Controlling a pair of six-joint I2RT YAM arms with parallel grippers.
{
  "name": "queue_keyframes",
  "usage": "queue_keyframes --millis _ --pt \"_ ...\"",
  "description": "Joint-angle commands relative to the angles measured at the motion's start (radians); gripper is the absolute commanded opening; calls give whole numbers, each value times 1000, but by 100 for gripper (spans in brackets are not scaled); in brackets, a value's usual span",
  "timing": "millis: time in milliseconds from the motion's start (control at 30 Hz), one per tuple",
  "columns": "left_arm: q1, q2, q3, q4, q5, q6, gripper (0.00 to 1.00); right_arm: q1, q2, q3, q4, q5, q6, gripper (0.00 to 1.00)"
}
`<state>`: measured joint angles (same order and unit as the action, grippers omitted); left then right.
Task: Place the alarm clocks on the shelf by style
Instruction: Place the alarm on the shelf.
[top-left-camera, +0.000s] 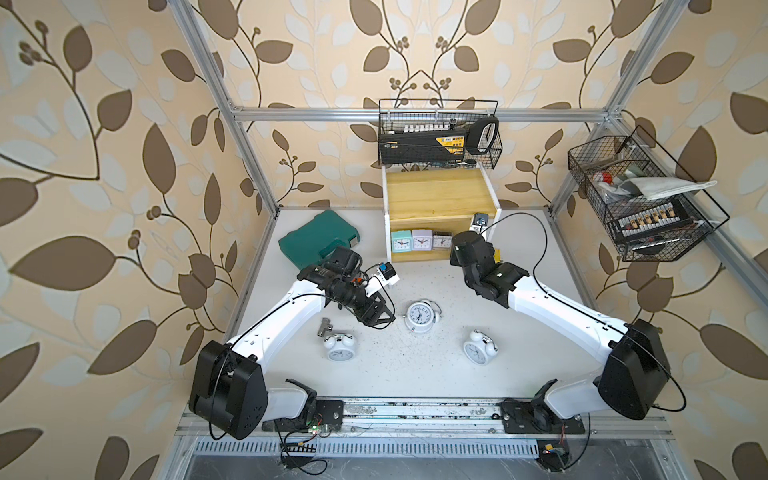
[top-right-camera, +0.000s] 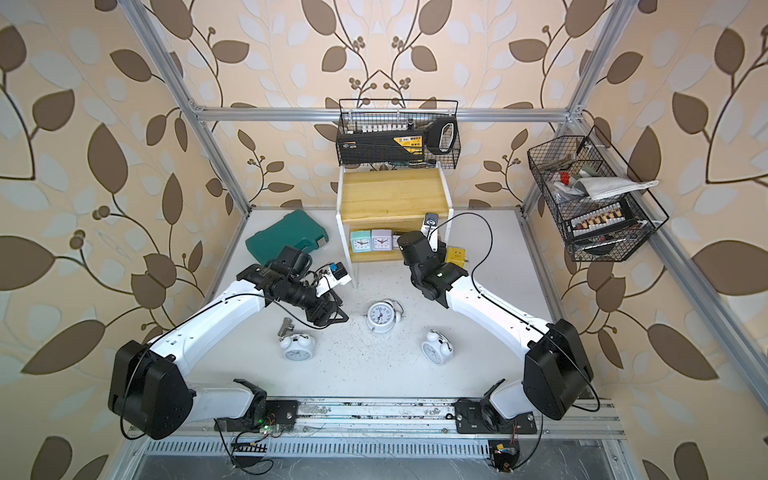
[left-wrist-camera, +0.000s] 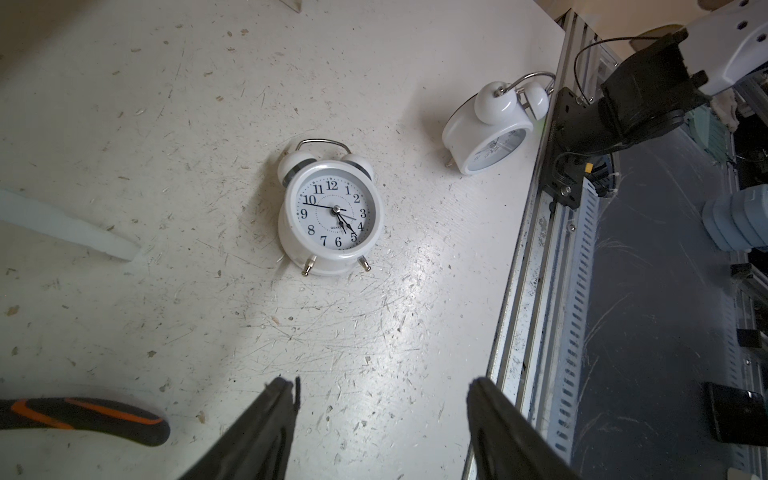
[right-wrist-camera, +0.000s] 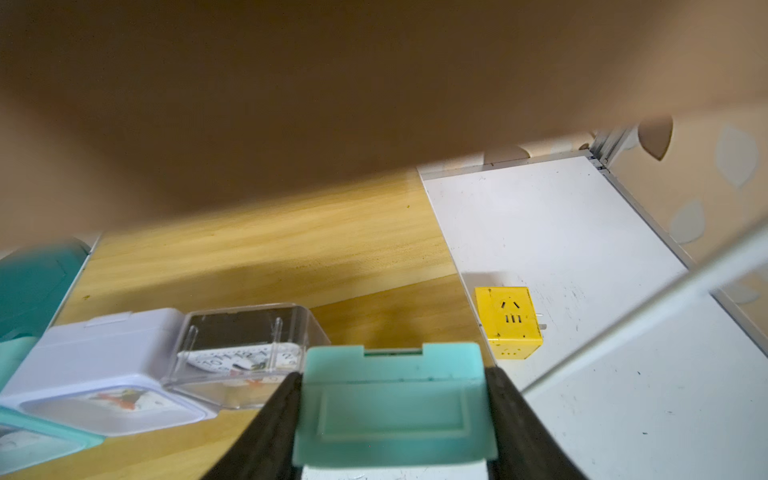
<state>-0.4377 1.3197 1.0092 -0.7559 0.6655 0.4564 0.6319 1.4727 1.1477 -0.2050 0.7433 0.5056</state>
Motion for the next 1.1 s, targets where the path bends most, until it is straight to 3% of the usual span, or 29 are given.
queue_keyframes --millis 0,1067 --pt "7 -19 16 -16 40 3 69 -7 36 19 -10 14 4 43" --pt "8 -24 12 -17 40 7 69 18 25 -102 142 105 -21 46"
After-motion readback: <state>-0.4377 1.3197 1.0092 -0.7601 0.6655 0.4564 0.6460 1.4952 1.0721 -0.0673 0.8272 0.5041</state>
